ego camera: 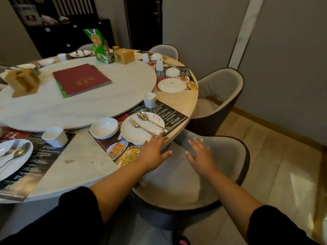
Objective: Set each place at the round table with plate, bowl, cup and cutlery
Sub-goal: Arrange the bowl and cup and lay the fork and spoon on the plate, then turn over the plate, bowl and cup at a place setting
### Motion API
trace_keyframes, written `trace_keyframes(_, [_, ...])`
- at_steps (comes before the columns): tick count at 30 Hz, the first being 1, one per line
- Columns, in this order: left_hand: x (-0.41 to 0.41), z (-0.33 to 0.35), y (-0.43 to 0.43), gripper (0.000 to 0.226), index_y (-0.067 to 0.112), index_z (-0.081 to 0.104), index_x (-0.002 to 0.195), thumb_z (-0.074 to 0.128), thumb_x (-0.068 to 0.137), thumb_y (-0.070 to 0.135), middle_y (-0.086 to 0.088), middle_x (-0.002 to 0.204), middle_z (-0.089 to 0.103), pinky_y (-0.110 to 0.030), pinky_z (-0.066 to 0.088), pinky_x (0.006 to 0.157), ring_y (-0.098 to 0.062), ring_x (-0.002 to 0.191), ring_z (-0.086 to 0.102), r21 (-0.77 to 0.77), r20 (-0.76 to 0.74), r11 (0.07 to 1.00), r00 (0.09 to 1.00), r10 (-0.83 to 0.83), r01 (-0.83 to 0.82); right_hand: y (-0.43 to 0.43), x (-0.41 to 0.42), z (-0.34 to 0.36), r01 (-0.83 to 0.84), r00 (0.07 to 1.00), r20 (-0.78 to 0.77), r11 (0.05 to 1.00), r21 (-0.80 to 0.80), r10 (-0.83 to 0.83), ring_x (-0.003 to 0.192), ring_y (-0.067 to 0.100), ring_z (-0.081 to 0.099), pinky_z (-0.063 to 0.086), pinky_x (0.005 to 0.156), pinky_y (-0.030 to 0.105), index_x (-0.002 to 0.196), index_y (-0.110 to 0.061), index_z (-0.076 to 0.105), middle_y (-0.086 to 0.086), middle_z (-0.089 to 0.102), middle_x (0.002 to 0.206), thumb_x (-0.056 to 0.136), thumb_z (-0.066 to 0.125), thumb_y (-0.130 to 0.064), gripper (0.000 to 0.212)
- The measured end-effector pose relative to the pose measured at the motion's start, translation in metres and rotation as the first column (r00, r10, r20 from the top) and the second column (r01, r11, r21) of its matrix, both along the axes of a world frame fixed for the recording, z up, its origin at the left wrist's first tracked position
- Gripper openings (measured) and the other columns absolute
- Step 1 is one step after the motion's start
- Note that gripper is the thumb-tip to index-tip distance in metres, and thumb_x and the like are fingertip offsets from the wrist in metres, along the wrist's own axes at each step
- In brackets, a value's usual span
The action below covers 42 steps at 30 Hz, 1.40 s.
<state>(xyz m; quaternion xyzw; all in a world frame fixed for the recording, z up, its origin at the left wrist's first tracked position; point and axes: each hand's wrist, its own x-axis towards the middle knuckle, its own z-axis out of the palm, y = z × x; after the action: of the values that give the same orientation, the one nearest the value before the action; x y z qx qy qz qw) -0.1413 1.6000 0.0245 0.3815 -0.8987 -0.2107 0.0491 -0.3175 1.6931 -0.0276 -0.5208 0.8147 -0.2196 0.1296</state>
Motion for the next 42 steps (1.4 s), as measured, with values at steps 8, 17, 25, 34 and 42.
trace_keyframes(8, [-0.01, 0.01, 0.028, 0.063, 0.027, 0.019, 0.149, 0.041, 0.094, 0.051, -0.001, 0.16, 0.003, -0.048, 0.007, 0.118, -0.023, 0.148, 0.0, -0.069, 0.13, 0.99, 0.985, -0.115, 0.124, 0.044, -0.014, 0.005, 0.025, 0.997, -0.08, 0.996, 0.088, -0.018, 0.147, 0.02, -0.003, 0.003, 0.117, 0.045, 0.15, -0.027, 0.016, -0.002, 0.009, 0.159, 0.097, 0.039, -0.041, 0.059])
trace_keyframes(17, [-0.144, 0.004, 0.047, 0.066, 0.029, 0.016, 0.15, 0.038, 0.093, 0.055, 0.002, 0.16, -0.003, -0.049, 0.002, 0.117, -0.018, 0.147, -0.006, -0.076, 0.063, 0.987, 0.988, -0.139, 0.144, 0.062, -0.136, 0.017, 0.064, 0.984, -0.169, 0.995, 0.082, -0.049, 0.147, 0.022, 0.0, 0.009, 0.117, 0.045, 0.15, -0.026, 0.017, 0.0, 0.012, 0.159, 0.097, 0.039, -0.042, 0.059])
trace_keyframes(25, [-0.314, -0.016, 0.061, 0.069, 0.028, 0.016, 0.15, 0.033, 0.092, 0.061, 0.002, 0.16, -0.004, -0.049, -0.001, 0.117, -0.019, 0.147, -0.008, 0.028, -0.03, 0.999, 0.999, -0.04, 0.04, 0.071, -0.299, 0.026, 0.02, 0.971, -0.24, 0.994, 0.11, 0.008, 0.147, 0.022, -0.001, 0.012, 0.117, 0.048, 0.149, -0.027, 0.017, -0.001, 0.011, 0.159, 0.096, 0.042, -0.042, 0.06])
trace_keyframes(34, [-0.382, -0.023, 0.002, 0.076, 0.027, 0.014, 0.151, 0.035, 0.089, 0.065, 0.002, 0.16, -0.005, -0.052, -0.001, 0.115, -0.019, 0.147, -0.009, -0.001, 0.008, 0.984, 0.984, 0.181, -0.181, -0.014, -0.397, 0.029, -0.17, 0.975, -0.127, 0.981, 0.092, 0.181, 0.147, 0.02, -0.006, 0.005, 0.118, 0.049, 0.149, -0.027, 0.016, -0.002, 0.008, 0.159, 0.096, 0.043, -0.04, 0.061])
trace_keyframes(42, [-0.44, -0.042, -0.102, 0.076, 0.03, 0.01, 0.151, 0.034, 0.088, 0.066, 0.002, 0.16, -0.007, -0.053, 0.0, 0.115, -0.019, 0.147, -0.008, 0.007, 0.004, 0.914, 0.914, 0.405, -0.405, -0.152, -0.457, 0.026, -0.344, 0.926, -0.128, 0.934, 0.094, 0.354, 0.147, 0.019, -0.007, 0.004, 0.119, 0.047, 0.149, -0.03, 0.012, -0.003, 0.005, 0.159, 0.097, 0.044, -0.037, 0.062])
